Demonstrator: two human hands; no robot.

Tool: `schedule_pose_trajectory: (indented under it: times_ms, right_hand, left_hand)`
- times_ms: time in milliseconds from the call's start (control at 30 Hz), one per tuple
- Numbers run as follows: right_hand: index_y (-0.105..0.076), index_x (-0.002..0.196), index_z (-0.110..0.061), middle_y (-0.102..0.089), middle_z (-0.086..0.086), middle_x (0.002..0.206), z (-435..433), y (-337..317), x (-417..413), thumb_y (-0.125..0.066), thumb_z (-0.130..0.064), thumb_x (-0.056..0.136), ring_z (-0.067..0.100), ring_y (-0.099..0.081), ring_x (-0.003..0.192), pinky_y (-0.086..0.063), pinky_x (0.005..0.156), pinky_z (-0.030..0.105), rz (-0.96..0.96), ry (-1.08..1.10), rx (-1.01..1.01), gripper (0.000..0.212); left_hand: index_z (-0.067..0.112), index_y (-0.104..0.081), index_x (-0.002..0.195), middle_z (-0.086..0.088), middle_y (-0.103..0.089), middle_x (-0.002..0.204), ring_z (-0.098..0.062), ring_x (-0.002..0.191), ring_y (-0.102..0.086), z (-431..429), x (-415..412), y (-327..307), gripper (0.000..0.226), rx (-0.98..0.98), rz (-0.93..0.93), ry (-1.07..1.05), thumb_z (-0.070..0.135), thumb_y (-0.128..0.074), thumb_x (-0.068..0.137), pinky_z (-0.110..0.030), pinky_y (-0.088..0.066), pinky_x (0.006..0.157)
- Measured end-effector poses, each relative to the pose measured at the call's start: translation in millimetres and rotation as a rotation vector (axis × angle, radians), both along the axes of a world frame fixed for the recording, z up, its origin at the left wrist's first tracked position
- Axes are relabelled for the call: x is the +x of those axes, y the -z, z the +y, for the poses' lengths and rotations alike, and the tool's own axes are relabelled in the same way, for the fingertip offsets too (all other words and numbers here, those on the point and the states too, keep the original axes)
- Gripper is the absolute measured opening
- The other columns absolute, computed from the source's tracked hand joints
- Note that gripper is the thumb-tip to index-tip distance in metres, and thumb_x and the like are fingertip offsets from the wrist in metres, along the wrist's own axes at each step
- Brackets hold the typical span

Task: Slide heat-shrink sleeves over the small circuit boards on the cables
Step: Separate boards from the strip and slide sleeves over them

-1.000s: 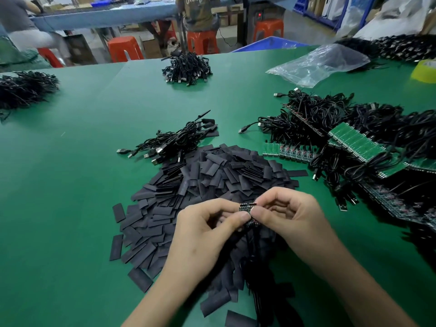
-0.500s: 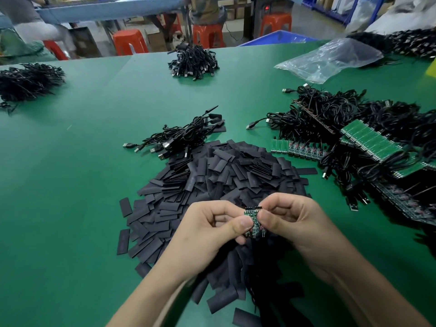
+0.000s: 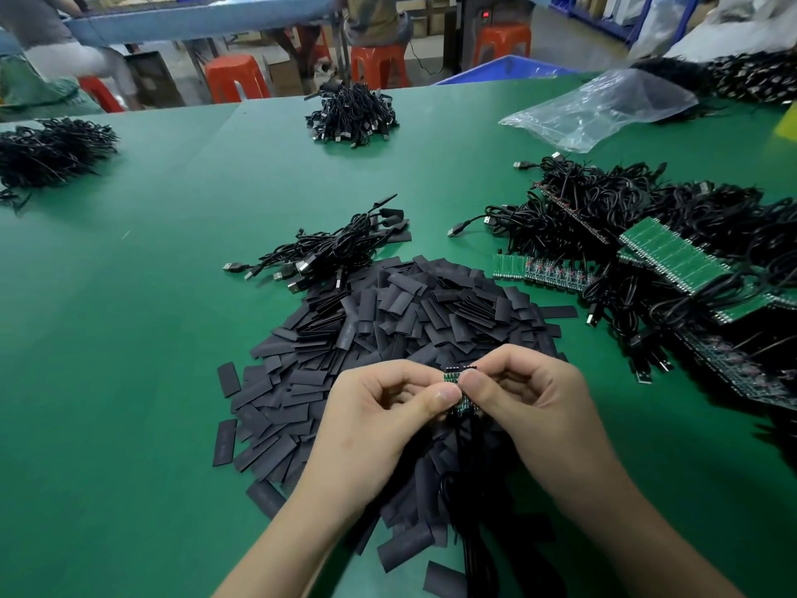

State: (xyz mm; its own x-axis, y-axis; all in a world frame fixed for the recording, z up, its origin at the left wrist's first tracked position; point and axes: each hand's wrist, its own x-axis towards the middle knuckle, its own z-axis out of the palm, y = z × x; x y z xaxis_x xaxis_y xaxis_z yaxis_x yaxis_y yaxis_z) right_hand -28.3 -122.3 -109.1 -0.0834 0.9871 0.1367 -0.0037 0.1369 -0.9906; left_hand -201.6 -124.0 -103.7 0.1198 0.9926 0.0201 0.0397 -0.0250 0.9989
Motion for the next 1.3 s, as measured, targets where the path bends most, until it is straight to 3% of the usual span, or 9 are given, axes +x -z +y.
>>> schedule_pose_trajectory:
  times_ms: [267,433,533,700,833,1000,1133,1300]
  right_hand:
    - [-0.075,0.076,-0.023,-0.068,-0.006,0.067,4.2,2.7,1.5,-0.077,-0.038,0.079,0.004,-0.061,0.061,-0.050,0.061,0.015,0.135,-0.103,-0.051,0.015]
    - [-0.074,0.073,-0.022,-0.066,-0.004,0.066,5.6,4.7,3.2,-0.079,-0.032,0.081,0.005,-0.058,0.058,-0.050,0.059,0.016,0.193,-0.131,-0.093,0.013]
    - [-0.075,0.075,-0.021,-0.065,-0.004,0.062,5.2,2.7,3.1,-0.076,-0.030,0.084,0.005,-0.057,0.056,-0.048,0.057,0.014,0.117,-0.082,-0.066,0.012]
    - [-0.073,0.078,-0.025,-0.064,-0.008,0.060,0.2,-0.5,1.8,-0.071,-0.047,0.086,0.001,-0.051,0.052,-0.042,0.050,0.021,-0.114,0.008,0.056,0.023]
    - [-0.072,0.078,-0.026,-0.061,-0.014,0.057,0.3,-1.5,3.5,-0.075,-0.022,0.092,-0.004,-0.047,0.046,-0.034,0.049,0.007,-0.127,0.019,0.090,0.015]
    - [-0.071,0.081,-0.024,-0.059,-0.012,0.059,-0.1,1.7,2.1,-0.073,-0.025,0.092,-0.002,-0.045,0.049,-0.035,0.051,0.010,-0.140,-0.002,0.088,0.011]
    - [-0.071,0.083,-0.018,-0.064,-0.007,0.065,0.2,0.3,1.5,-0.070,-0.026,0.090,-0.001,-0.056,0.058,-0.046,0.057,0.013,-0.030,-0.072,0.066,0.010]
    - [-0.075,0.081,-0.020,-0.069,-0.002,0.071,1.6,3.0,-0.2,-0.073,-0.026,0.088,0.005,-0.062,0.064,-0.051,0.063,0.017,0.126,-0.131,-0.023,0.009]
  left_hand:
    - [0.016,-0.080,0.084,-0.003,-0.070,0.068,-0.010,0.063,-0.063,-0.9,2.9,2.1,0.013,-0.013,-0.093,0.024,0.028,-0.080,0.080,-0.018,-0.052,0.065]
    - [0.014,-0.080,0.083,-0.006,-0.071,0.071,-0.012,0.063,-0.062,-2.8,5.6,2.5,0.012,-0.050,-0.167,0.030,0.025,-0.080,0.079,-0.020,-0.054,0.066]
    - [0.013,-0.080,0.081,-0.005,-0.070,0.068,-0.010,0.062,-0.062,-1.2,4.7,0.0,0.011,-0.029,-0.132,0.008,0.023,-0.077,0.079,-0.017,-0.052,0.064]
    - [0.017,-0.080,0.083,-0.003,-0.071,0.068,-0.010,0.063,-0.061,-2.0,4.8,-1.2,0.016,0.010,-0.070,-0.044,0.031,-0.079,0.078,-0.017,-0.049,0.063]
    - [0.022,-0.080,0.083,0.003,-0.069,0.070,-0.008,0.065,-0.057,-2.6,3.5,0.3,0.012,0.020,-0.053,-0.069,0.033,-0.084,0.080,-0.016,-0.046,0.063]
    - [0.027,-0.081,0.086,0.003,-0.074,0.075,-0.007,0.070,-0.061,-4.0,2.7,1.0,0.014,0.057,-0.017,-0.070,0.039,-0.080,0.080,-0.019,-0.048,0.065]
    - [0.026,-0.080,0.080,0.006,-0.072,0.070,-0.001,0.064,-0.060,-2.4,4.0,-1.8,0.003,0.066,-0.047,-0.053,0.029,-0.079,0.082,-0.013,-0.047,0.062]
    - [0.020,-0.081,0.082,0.002,-0.071,0.071,-0.003,0.064,-0.061,-3.0,6.2,-3.1,0.008,0.017,-0.154,-0.024,0.024,-0.076,0.078,-0.013,-0.049,0.063]
